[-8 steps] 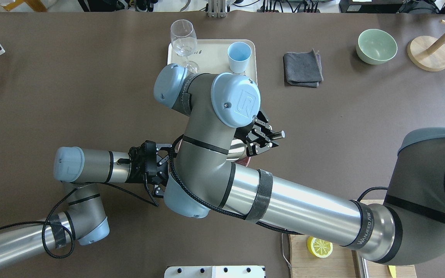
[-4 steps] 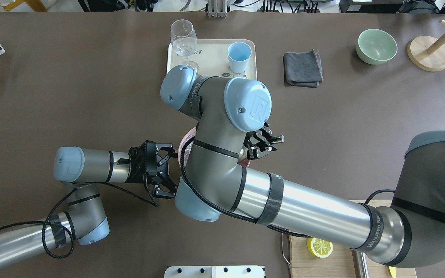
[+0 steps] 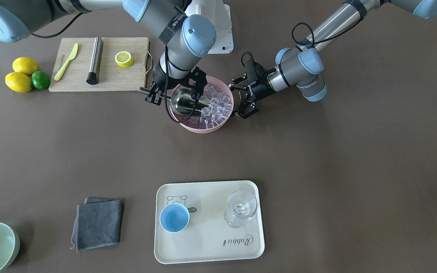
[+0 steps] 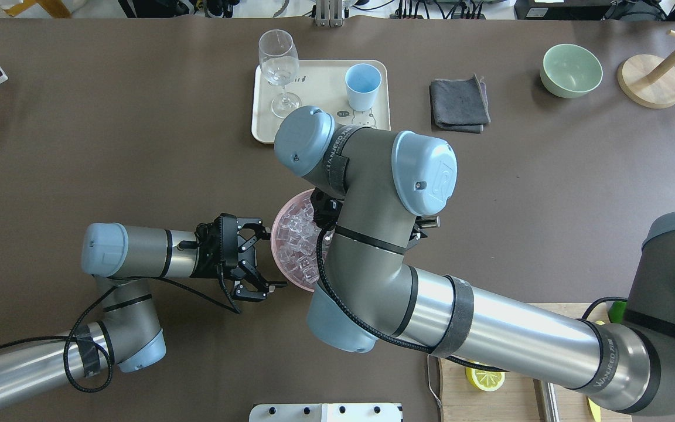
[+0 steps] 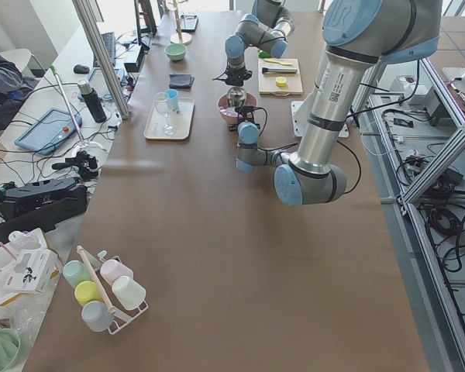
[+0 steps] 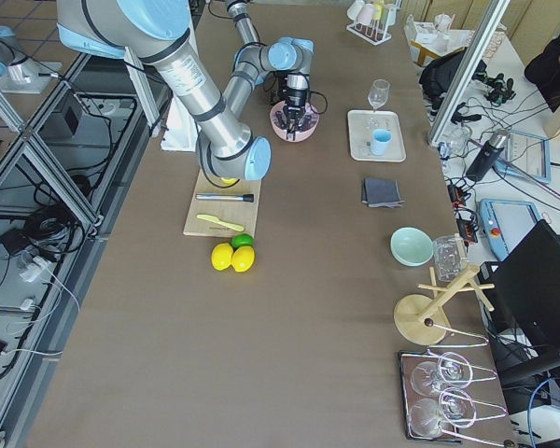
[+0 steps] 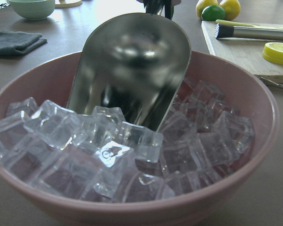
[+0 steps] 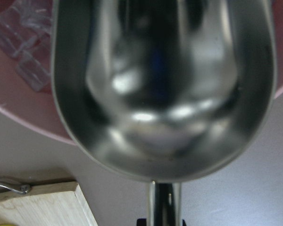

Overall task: Put ice in cup with scoop
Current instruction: 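Drag the scoop through the ice while the left gripper tilts the bowl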

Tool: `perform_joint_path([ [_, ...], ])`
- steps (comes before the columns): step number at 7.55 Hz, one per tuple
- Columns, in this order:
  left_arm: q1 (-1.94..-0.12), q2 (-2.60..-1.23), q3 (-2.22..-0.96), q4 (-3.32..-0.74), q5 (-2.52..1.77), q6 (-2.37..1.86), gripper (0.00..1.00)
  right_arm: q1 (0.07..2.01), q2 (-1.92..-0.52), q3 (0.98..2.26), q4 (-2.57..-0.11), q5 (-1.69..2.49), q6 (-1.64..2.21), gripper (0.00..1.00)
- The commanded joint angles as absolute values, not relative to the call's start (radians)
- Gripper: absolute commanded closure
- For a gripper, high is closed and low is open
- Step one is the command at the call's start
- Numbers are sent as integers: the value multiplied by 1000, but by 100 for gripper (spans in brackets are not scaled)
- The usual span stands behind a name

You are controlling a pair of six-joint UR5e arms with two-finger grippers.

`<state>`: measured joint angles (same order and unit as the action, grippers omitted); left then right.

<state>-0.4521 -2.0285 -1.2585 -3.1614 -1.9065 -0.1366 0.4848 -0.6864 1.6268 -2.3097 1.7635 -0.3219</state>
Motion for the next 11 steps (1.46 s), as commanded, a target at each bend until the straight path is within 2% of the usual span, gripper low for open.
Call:
perform_joint_path([
  [1,-483,-2029,-1253,-3130,-1908,-140,2,485,-738,1647,-2189,1798,-261,100],
  [4,-495,-2031,-1253,-3108,-1907,-141,2,485,-814,1753,-2140,1798,-212,100],
  [11,-499,-2033,-1253,-3100,-1933,-140,2,485,-853,1744,-1950,1812,-81,100],
])
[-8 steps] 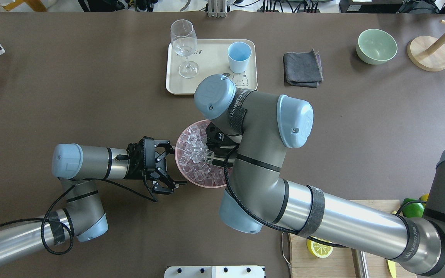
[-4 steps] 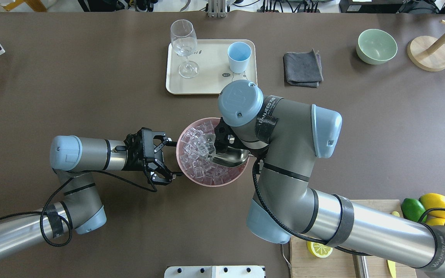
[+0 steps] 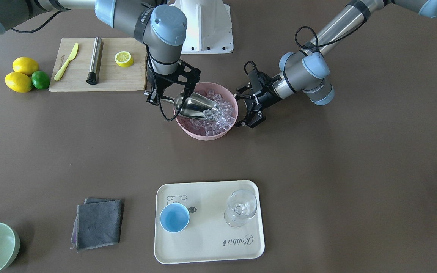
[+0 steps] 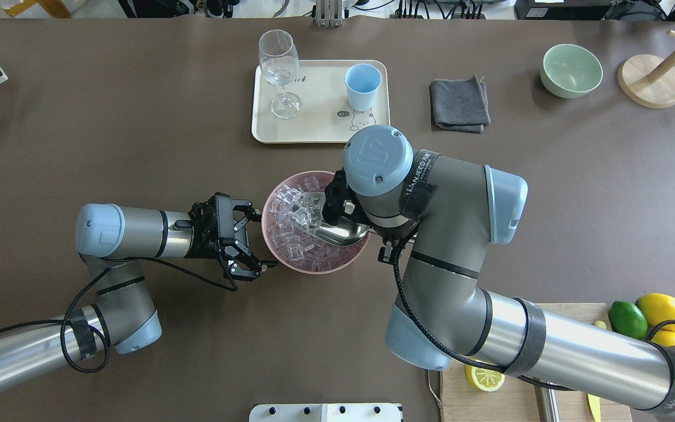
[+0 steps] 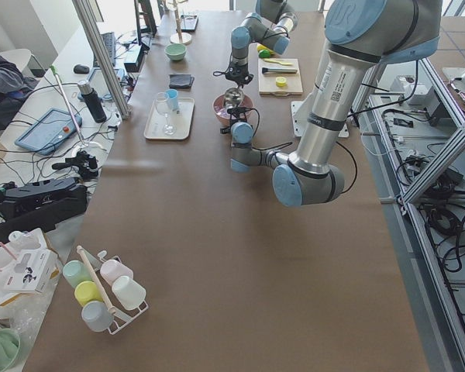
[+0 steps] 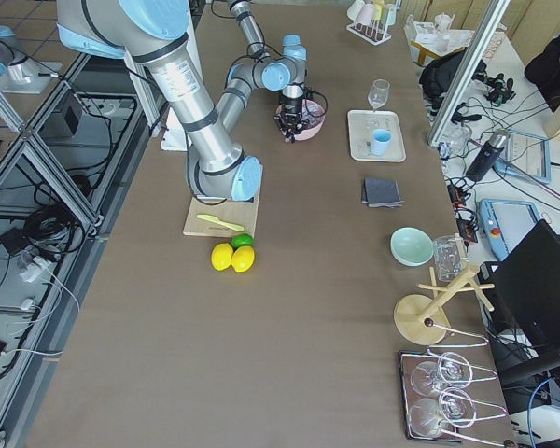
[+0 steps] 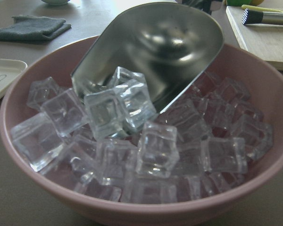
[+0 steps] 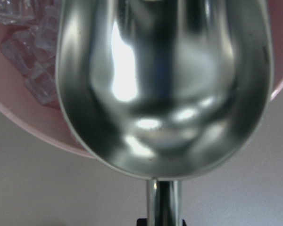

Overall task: Put ice in cup with scoop
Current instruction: 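Drag the scoop through the ice while the left gripper tilts the bowl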

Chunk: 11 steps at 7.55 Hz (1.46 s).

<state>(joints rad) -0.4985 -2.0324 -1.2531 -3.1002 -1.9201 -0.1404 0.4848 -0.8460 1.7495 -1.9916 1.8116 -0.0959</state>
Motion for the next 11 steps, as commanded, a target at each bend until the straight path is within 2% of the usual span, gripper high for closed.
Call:
perform_joint_path([
  [1,-499,-2033,-1253,-3100,-1933,-140,2,485,-864,1746,-1915,1818,-39,100],
  [11,-497,-2031,-1253,-3085,-1933,-135,2,488,-920,1758,-1619,1836,164,100],
])
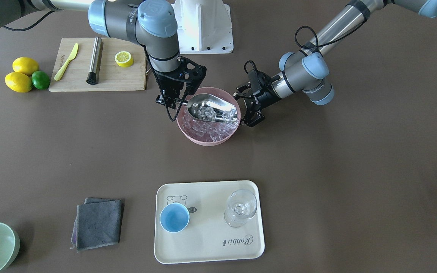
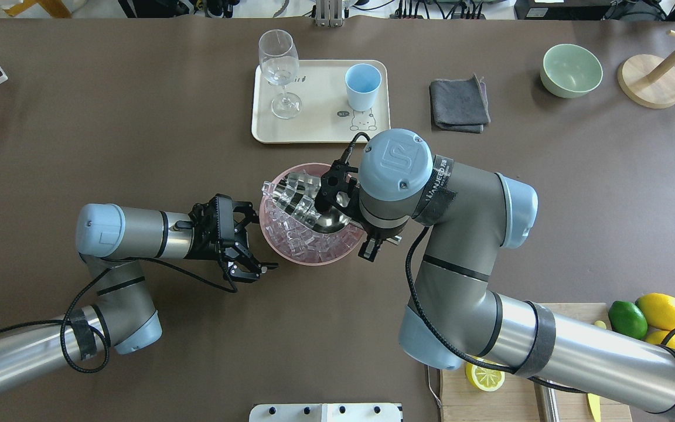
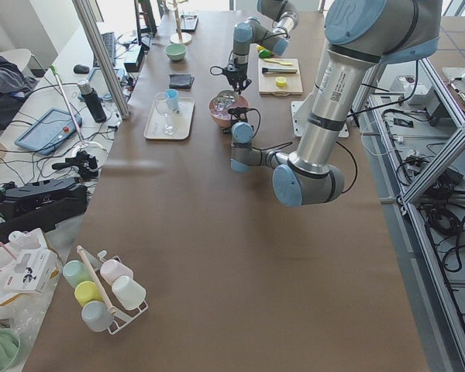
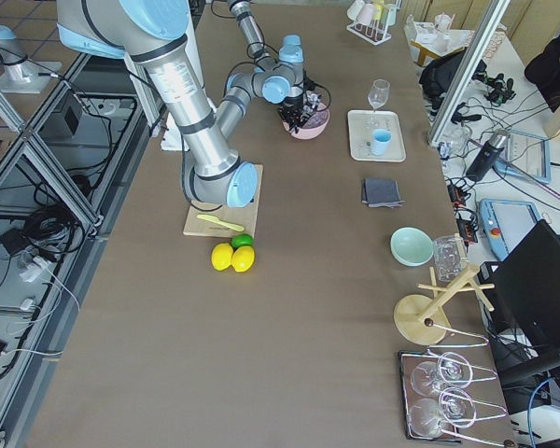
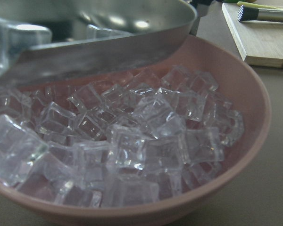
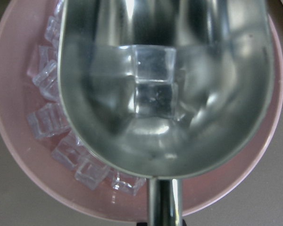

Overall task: Put ice in cup with scoop
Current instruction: 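Drag the scoop through the ice while the left gripper tilts the bowl, then lift the filled scoop toward the light-blue cup while the left gripper withdraws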

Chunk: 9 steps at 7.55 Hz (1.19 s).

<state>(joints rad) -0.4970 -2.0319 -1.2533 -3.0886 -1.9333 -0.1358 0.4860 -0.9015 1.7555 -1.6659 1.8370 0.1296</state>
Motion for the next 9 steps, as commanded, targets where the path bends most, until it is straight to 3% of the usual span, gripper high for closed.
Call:
perform_joint_path([
  [1,-497,-2033,-1253,-3085,-1933,-135,2,520,-933,1759,-1589,1844,163,100],
  [6,-523,-2022,-1270,-3057,-1966,-135,2,699,-931,1759,-1592,2061,150,100],
  [9,-561,-1962,-1366,-2959,-1993,-133,2,822,-937,1769,-1575,2131,161,100],
])
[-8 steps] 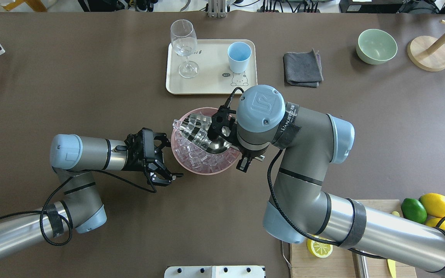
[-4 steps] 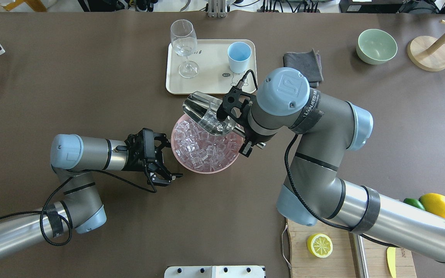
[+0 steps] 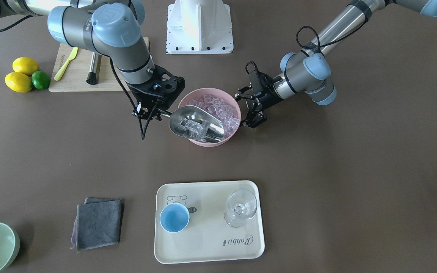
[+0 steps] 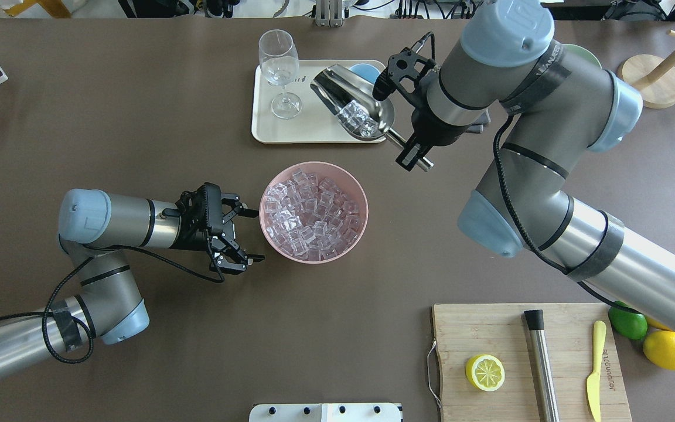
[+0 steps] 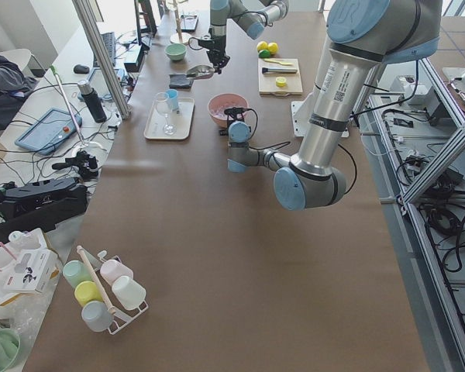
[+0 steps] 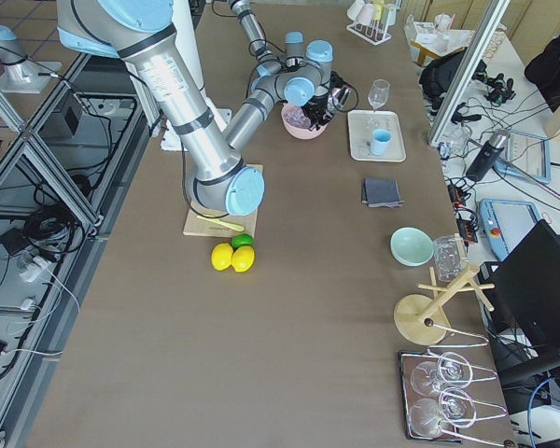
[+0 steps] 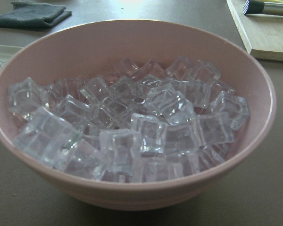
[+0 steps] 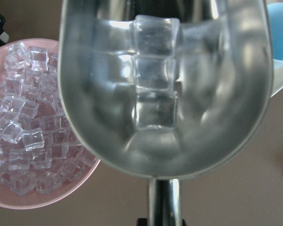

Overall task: Put ice in cup with scoop
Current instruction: 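Lift the filled scoop toward the light-blue cup while the left gripper withdraws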

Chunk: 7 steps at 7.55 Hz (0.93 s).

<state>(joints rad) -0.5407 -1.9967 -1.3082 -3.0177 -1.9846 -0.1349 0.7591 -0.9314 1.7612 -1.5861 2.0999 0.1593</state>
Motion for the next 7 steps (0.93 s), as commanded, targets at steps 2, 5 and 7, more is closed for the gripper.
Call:
perform_joint_path([
  [2,-641,-1909,-1454,-2829,-2064,-133,2,879,-916,1738,-1688,2201,153,100],
  [5,-799,-1833,-1595,-2526,-2155,-133,2,888,-749,1605,-2068,2210,-1,100],
  [7,-877,-1829,-1629,-2345,-2149,-132,2,887,-631,1455,-2195,2215,-40,100],
])
